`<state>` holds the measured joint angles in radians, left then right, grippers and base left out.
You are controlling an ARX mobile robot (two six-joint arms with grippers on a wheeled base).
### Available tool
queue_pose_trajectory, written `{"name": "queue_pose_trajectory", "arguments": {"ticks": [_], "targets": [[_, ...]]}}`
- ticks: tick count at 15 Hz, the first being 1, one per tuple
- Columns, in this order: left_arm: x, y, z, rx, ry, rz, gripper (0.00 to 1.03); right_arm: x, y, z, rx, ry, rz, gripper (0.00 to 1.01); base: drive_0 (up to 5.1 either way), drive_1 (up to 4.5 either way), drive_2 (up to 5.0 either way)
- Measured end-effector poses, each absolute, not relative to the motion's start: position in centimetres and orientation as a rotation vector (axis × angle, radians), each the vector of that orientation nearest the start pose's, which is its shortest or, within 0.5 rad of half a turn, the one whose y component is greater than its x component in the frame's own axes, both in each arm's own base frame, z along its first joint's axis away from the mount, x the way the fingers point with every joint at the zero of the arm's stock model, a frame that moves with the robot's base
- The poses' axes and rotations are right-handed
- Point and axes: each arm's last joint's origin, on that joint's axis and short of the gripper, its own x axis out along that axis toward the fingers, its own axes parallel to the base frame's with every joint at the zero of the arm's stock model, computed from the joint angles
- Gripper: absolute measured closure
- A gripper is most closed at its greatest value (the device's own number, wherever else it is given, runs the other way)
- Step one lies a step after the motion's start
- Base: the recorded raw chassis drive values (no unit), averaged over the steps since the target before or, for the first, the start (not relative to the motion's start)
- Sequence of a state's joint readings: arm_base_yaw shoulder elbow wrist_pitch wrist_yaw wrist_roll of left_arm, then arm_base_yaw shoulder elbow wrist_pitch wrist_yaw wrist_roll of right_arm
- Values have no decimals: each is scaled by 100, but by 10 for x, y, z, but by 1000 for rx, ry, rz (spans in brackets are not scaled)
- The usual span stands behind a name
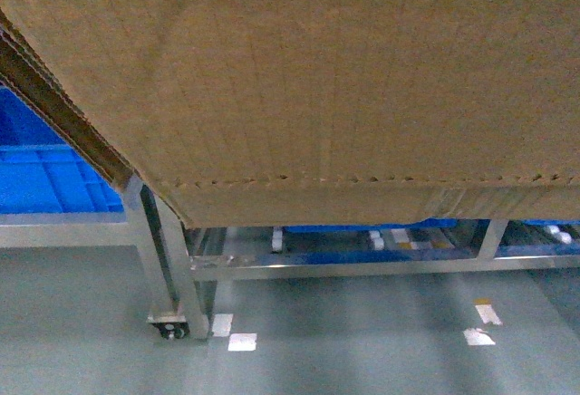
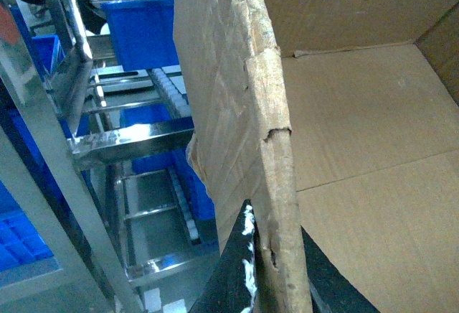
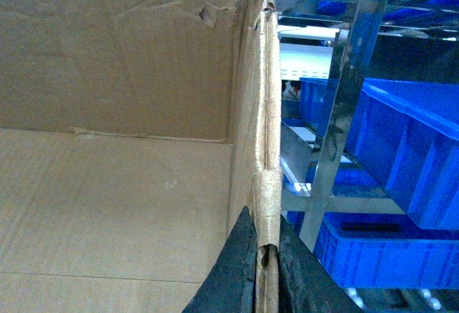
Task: Sort boxes to right shelf from conveyor
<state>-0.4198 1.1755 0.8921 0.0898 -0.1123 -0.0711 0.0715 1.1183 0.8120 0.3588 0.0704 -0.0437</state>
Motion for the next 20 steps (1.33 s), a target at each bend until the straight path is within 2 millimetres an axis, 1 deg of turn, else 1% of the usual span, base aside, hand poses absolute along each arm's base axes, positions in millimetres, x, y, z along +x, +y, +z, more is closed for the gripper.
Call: {"name": "queue_pose_trajectory", "arguments": {"ticks": [3, 20], "targets": [[243, -105, 317, -19, 200, -300, 99, 252, 16, 329, -40, -52, 0, 98, 0, 0, 0], [245, -105, 317, -19, 201, -301, 99, 254, 16, 327, -40, -45, 0, 98, 9, 427, -409]]}}
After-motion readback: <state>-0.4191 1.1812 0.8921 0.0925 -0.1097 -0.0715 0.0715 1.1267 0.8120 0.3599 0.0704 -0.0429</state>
